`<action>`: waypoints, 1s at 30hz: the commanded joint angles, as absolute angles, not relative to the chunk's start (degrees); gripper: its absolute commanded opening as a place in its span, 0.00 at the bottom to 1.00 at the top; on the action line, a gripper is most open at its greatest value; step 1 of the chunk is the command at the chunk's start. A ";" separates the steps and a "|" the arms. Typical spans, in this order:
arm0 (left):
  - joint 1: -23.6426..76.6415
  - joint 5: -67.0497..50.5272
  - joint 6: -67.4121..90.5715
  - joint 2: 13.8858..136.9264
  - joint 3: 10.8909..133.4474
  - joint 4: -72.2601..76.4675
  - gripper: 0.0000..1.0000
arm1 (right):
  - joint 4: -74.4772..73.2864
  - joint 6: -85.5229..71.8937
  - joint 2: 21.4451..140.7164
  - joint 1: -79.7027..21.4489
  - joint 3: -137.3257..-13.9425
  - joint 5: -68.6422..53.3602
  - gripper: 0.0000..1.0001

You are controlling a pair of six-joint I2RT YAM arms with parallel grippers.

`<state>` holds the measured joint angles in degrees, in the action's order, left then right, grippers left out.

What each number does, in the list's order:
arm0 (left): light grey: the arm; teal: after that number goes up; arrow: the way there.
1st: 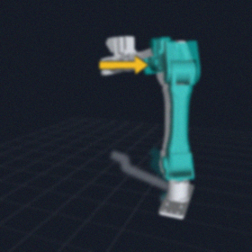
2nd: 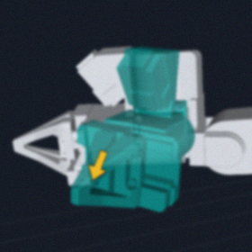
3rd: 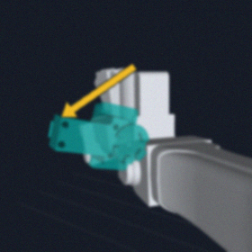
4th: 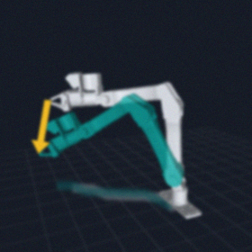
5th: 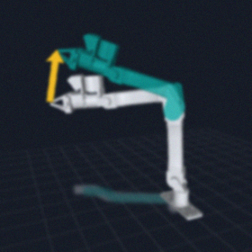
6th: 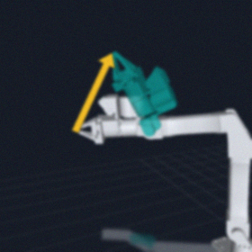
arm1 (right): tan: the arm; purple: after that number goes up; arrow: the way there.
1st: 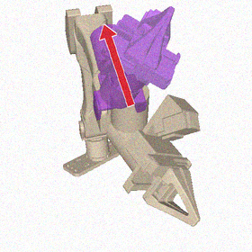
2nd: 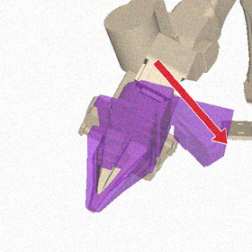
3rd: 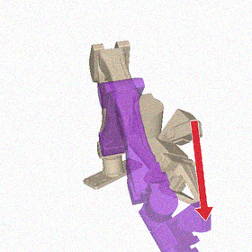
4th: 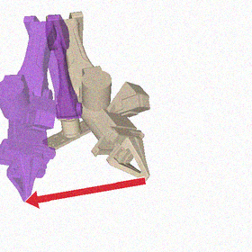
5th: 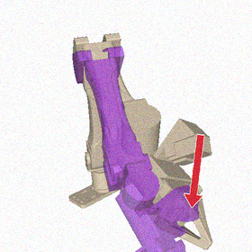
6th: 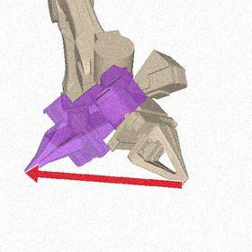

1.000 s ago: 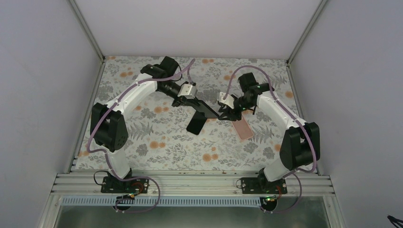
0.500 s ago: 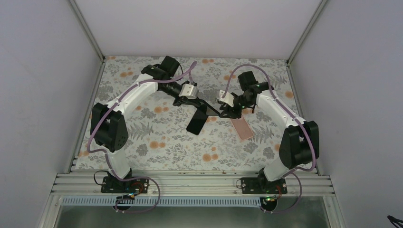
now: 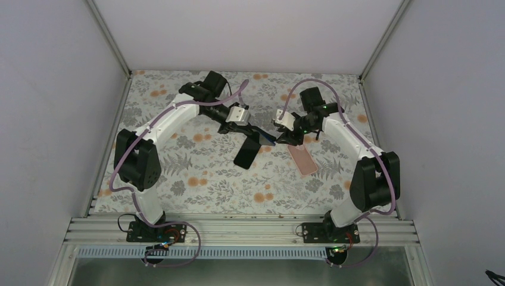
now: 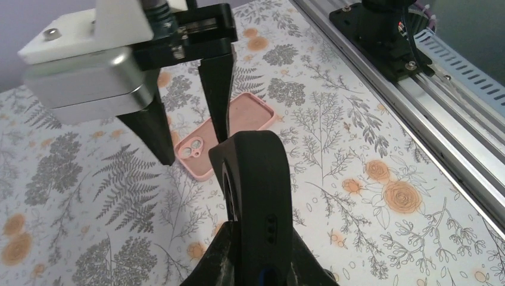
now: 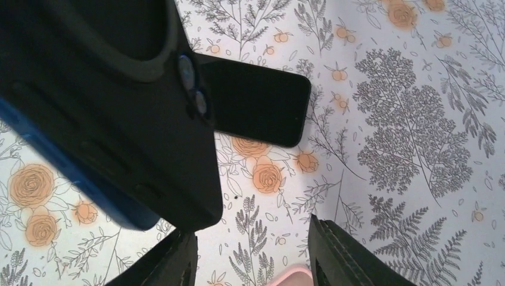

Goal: Take the phone out of the phone case

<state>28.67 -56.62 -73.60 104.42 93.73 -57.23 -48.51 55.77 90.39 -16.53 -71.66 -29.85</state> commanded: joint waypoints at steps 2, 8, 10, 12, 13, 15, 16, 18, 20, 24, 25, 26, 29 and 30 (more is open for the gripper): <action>35.60 -72.87 -72.59 104.69 90.97 -78.02 0.02 | -23.04 52.27 89.70 -12.84 -76.08 -23.33 0.51; 35.47 -73.33 -71.74 105.59 92.07 -78.05 0.02 | -22.29 51.53 89.38 -12.70 -75.47 -23.28 0.52; 35.50 -73.60 -72.07 105.42 92.13 -78.08 0.02 | -22.14 51.37 89.14 -12.62 -74.92 -23.20 0.52; 35.12 -74.32 -72.21 105.91 92.59 -77.98 0.02 | -23.21 51.12 88.83 -12.54 -74.85 -25.11 0.52; 34.89 -74.67 -72.13 106.48 92.99 -77.96 0.02 | -24.35 51.04 88.59 -12.56 -74.99 -26.95 0.52; 34.13 -76.12 -71.15 108.17 94.38 -77.95 0.02 | -26.02 49.94 87.86 -13.24 -75.15 -30.06 0.53; 33.69 -76.76 -70.63 108.99 95.00 -77.93 0.02 | -26.50 49.46 87.28 -13.90 -74.94 -30.87 0.53; 33.20 -77.43 -70.43 110.04 96.24 -77.88 0.02 | -27.02 48.33 86.18 -15.40 -74.38 -31.75 0.55; 33.07 -77.88 -70.04 111.00 97.31 -77.87 0.02 | -27.03 47.05 84.97 -17.20 -73.56 -32.05 0.56; 32.97 -79.14 -68.56 113.47 99.50 -77.87 0.02 | -25.57 42.90 84.07 -20.39 -73.13 -31.84 0.60; 32.96 -79.65 -68.24 113.99 100.00 -77.80 0.02 | -25.13 41.63 84.13 -20.90 -73.37 -32.04 0.60; 33.00 -80.11 -68.11 114.33 100.24 -77.86 0.02 | -24.55 40.63 84.30 -21.72 -73.72 -32.22 0.61; 32.96 -81.19 -67.95 115.19 100.79 -77.85 0.02 | -24.95 39.03 85.76 -23.28 -75.60 -33.94 0.65; 32.95 -81.47 -68.00 115.17 100.93 -77.87 0.02 | -25.34 38.65 86.43 -23.51 -76.41 -35.59 0.65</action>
<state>28.23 -67.11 -68.73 113.99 100.64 -67.40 -45.95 45.39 86.00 -22.24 -70.37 -28.82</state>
